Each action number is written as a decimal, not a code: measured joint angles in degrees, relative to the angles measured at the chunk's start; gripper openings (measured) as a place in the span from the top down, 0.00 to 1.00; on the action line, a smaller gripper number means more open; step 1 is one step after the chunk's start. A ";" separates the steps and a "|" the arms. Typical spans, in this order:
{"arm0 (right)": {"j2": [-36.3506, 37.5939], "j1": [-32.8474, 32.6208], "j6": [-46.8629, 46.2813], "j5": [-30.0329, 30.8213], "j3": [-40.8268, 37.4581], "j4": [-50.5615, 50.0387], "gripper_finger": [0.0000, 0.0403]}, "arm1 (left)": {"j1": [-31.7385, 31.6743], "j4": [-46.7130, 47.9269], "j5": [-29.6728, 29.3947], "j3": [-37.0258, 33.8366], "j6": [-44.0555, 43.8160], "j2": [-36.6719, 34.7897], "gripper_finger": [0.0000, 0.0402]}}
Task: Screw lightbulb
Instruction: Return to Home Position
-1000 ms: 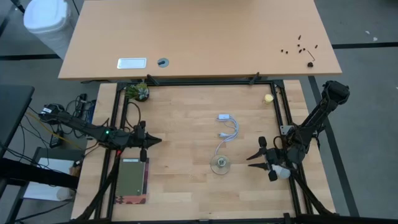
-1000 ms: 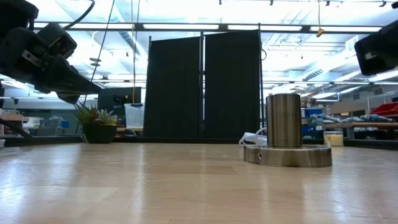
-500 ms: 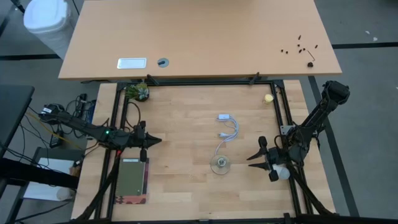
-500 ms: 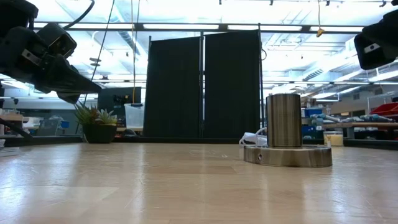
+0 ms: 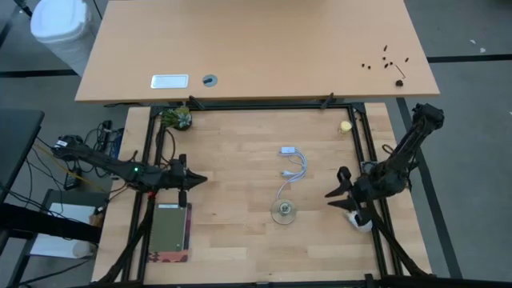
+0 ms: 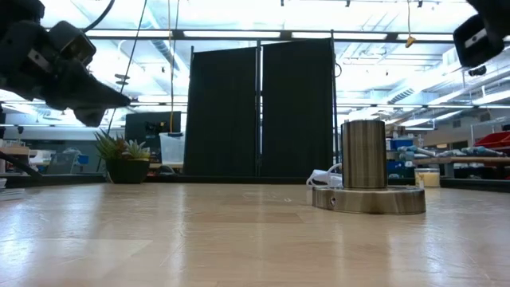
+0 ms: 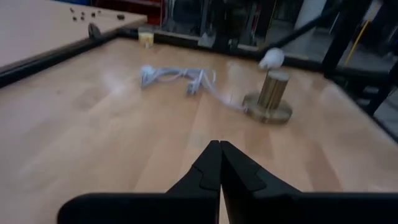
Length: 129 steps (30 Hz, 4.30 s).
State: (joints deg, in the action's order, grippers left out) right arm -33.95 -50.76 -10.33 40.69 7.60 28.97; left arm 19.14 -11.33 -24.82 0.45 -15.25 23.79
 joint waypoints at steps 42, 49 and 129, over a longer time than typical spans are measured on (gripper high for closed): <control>28.67 35.50 -0.02 -0.07 -7.26 -24.58 0.70 | -8.72 7.97 0.22 -0.02 -0.02 -23.80 0.97; 31.06 38.58 0.00 -0.07 -7.26 -24.72 0.70 | -9.13 8.02 0.22 -0.02 -0.02 -23.80 0.97; 33.54 37.99 -0.02 -0.04 -7.26 -24.38 0.70 | -9.14 6.09 0.20 -0.04 0.00 -23.80 0.97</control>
State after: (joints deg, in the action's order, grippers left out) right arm -0.40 -12.78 -10.35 40.64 0.34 4.59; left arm 10.00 -5.23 -24.62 0.40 -15.25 -0.01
